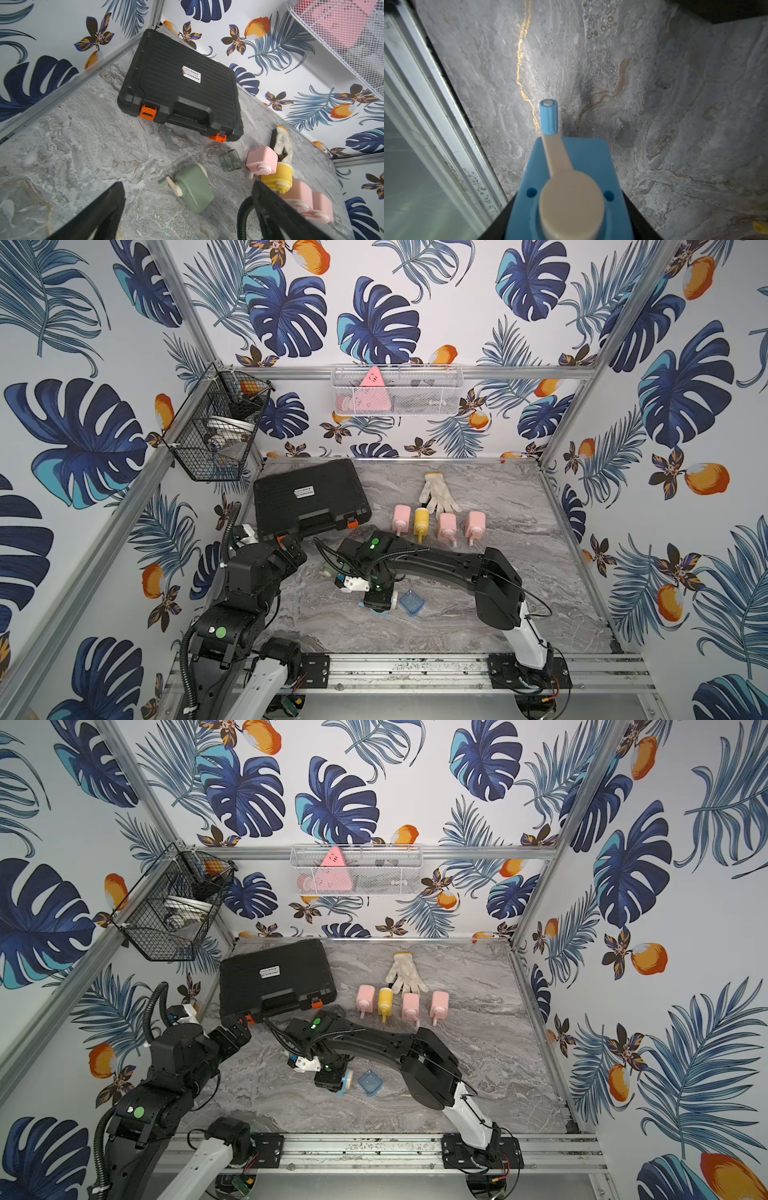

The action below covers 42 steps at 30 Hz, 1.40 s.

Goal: Put the tray back into the pencil sharpener
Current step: Place the pencil sharpener at the center of the board.

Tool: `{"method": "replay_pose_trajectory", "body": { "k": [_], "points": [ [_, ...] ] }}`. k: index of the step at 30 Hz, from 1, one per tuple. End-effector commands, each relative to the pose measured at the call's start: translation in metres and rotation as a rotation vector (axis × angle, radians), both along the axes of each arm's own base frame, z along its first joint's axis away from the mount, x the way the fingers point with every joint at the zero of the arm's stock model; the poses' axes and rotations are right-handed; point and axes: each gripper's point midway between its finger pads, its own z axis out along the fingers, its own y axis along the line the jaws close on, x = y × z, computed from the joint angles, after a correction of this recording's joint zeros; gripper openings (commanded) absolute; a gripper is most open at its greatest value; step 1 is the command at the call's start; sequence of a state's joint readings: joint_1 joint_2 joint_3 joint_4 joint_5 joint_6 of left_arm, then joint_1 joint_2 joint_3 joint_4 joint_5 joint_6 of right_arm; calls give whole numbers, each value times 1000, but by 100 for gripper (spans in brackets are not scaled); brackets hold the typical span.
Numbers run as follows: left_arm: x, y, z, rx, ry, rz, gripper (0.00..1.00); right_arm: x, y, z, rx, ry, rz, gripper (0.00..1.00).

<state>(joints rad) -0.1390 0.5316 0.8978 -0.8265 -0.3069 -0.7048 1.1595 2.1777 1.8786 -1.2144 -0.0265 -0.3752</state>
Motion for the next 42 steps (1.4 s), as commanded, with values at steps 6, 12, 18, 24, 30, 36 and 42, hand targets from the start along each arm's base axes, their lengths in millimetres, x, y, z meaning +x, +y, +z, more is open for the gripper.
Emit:
{"method": "replay_pose_trajectory", "body": {
  "k": [6, 12, 18, 24, 30, 36, 42],
  "points": [
    [-5, 9, 3, 56, 9, 23, 99, 7, -8, -14, -62, -32, 10, 42],
    [-2, 8, 3, 53, 11, 24, 99, 8, -7, -15, -45, -62, 7, 64],
    [2, 7, 2, 60, 16, 17, 99, 6, 0, -5, 6, -77, 7, 73],
    [13, 0, 14, 108, -5, -53, 99, 2, 10, 29, 153, -94, -9, 85],
    [37, -46, 36, 161, -79, -361, 97, 31, 4, 109, 487, -333, -320, 84],
    [50, -87, 48, 188, -118, -622, 95, 48, -70, 143, 753, -464, -905, 84],
    [55, -115, 56, 255, -164, -829, 91, 25, -136, 114, 780, -291, -1474, 78]
  ]
}}
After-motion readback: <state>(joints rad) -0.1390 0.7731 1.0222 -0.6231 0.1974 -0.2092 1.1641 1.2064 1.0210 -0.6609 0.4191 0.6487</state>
